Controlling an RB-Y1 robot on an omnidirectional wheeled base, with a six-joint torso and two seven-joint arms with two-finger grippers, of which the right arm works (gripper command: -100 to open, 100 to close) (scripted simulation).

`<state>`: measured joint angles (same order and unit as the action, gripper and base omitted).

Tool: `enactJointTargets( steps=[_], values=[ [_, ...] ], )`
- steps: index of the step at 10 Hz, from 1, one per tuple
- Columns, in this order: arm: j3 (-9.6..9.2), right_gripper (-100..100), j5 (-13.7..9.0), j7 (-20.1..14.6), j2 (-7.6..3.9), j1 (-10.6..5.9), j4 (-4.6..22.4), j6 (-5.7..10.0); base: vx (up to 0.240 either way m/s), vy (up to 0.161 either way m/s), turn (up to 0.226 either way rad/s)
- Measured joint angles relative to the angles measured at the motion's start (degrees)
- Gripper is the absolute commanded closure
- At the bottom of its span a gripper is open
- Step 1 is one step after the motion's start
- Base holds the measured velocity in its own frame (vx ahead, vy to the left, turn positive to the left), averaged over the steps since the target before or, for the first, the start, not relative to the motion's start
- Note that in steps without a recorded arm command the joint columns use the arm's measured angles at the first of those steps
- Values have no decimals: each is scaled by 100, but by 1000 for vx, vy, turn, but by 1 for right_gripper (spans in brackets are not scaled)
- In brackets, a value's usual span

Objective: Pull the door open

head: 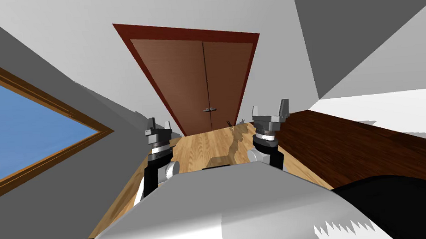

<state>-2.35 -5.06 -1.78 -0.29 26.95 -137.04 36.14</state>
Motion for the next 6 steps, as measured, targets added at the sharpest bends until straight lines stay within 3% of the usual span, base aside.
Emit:
enactJointTargets(
  steps=[3, 6],
  values=[
    [132, -100, -45, -20, -104, -147, 387, 34, 95, 4, 68],
    [137, -100, -25, 14, -137, -244, 732, 96, 71, -4, 55]
  ],
)
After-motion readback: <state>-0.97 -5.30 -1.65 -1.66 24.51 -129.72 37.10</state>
